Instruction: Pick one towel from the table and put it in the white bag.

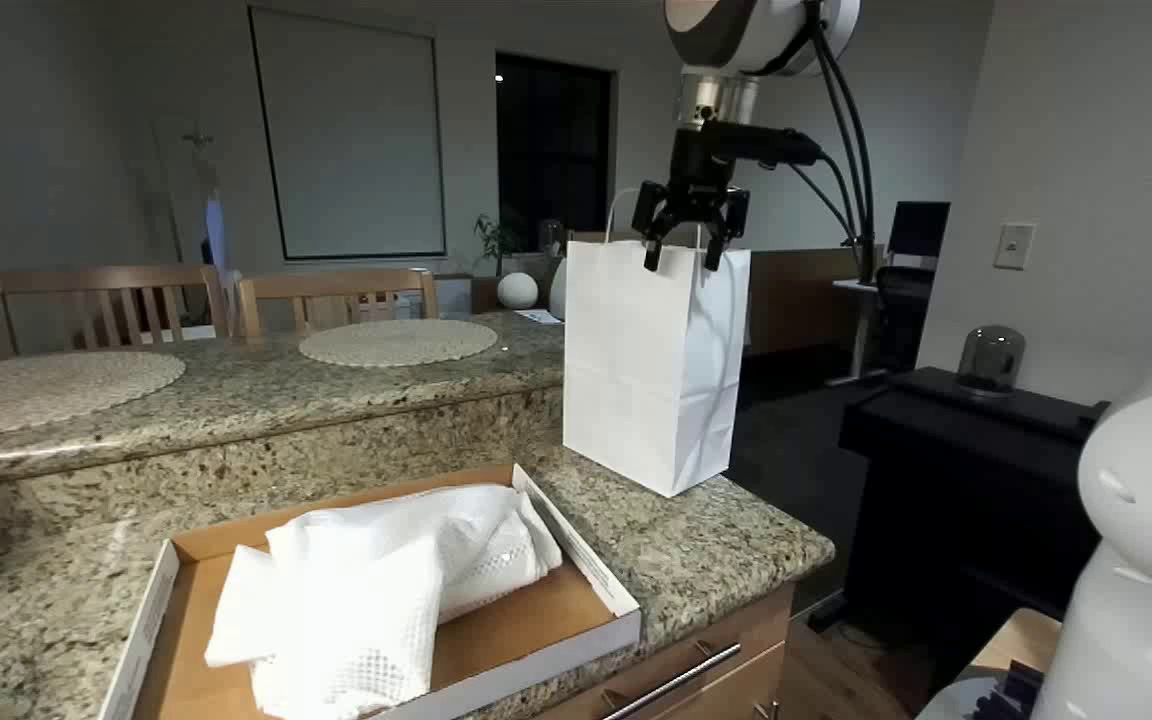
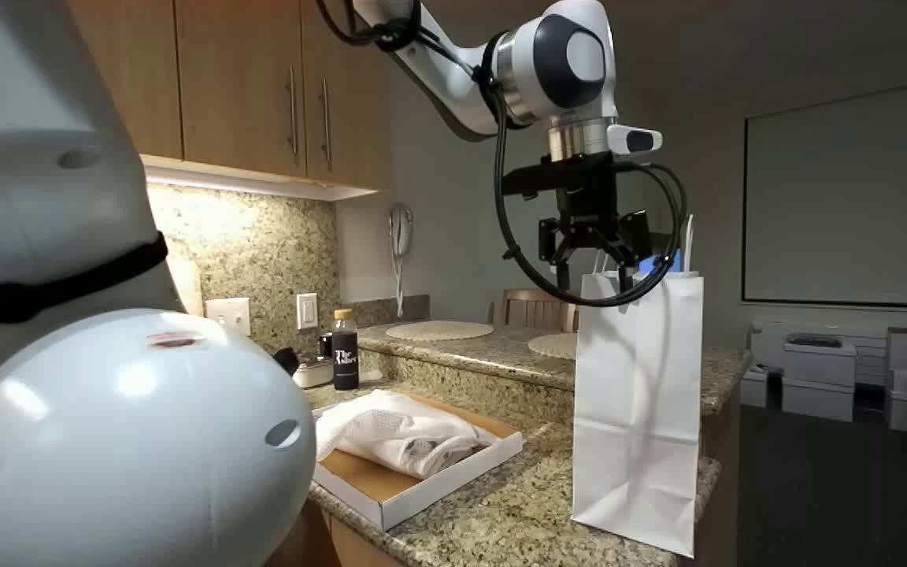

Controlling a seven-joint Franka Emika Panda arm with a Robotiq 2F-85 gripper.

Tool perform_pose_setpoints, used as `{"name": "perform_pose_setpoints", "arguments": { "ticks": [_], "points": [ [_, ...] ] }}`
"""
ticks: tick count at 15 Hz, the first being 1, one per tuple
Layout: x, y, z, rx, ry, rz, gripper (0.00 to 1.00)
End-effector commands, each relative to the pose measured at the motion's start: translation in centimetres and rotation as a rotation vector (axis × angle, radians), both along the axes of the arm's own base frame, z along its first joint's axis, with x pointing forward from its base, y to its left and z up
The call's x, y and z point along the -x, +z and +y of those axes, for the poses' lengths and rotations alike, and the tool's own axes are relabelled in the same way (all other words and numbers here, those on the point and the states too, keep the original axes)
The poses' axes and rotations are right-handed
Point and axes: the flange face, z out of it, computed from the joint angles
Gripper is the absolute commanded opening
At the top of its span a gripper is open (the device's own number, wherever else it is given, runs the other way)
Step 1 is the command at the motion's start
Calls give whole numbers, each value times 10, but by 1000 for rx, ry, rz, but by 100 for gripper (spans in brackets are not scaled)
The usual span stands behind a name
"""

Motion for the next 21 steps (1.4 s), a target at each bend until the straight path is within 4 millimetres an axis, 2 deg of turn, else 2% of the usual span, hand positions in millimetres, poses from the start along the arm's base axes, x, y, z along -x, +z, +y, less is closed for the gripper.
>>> {"name": "perform_pose_setpoints", "arguments": {
  "ticks": [1, 9, 15, 17, 21],
  "points": [
    [0, 0, 0, 0, 0, 1, 100],
    [0, 0, 0, 0, 0, 1, 100],
    [35, -5, 56, 1, -3, -25, 100],
    [51, -7, 88, -2, -19, -21, 100],
    [66, -4, 155, 13, 22, -39, 100]
  ]
}}
